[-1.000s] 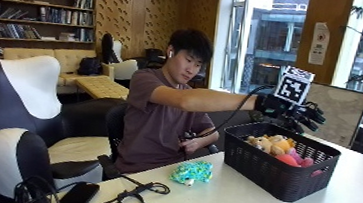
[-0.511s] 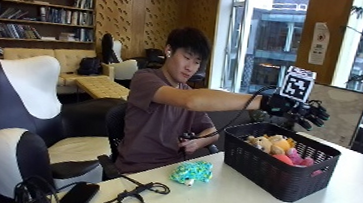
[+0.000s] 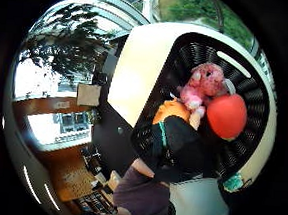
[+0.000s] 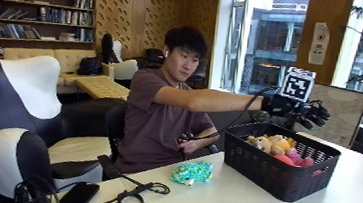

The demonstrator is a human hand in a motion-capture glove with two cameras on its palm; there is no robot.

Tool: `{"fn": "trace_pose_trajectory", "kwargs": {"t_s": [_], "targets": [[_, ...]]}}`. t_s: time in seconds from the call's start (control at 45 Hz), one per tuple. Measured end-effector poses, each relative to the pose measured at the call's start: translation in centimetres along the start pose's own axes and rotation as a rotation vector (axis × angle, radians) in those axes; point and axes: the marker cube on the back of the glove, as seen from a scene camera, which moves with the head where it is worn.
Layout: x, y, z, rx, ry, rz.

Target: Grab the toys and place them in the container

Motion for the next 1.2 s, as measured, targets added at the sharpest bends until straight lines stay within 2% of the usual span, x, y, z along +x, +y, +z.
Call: {"fn": "trace_pose_trajectory", "kwargs": {"t_s": [0.156, 0.244, 0.422, 0.555, 0.667, 0.822, 0.978, 1.2], "targets": [[1.2, -0.2, 0.2, 0.047, 0.16, 0.012], [3.7, 0.0, 0.0, 0.065, 0.369, -0.001], [0.2, 1.0, -1.7, 0.077, 0.061, 0.023], [1.9, 3.6, -4.8, 0.1, 0.083, 0.009], [4.9, 7.7, -8.3, 0.124, 0.113, -0.033], [10.9, 13.6, -10.8, 0.202, 0.135, 0.111], [17.0, 19.0, -8.6, 0.193, 0.184, 0.148], [23.1, 24.1, 0.1, 0.085, 0.054, 0.182]]}}
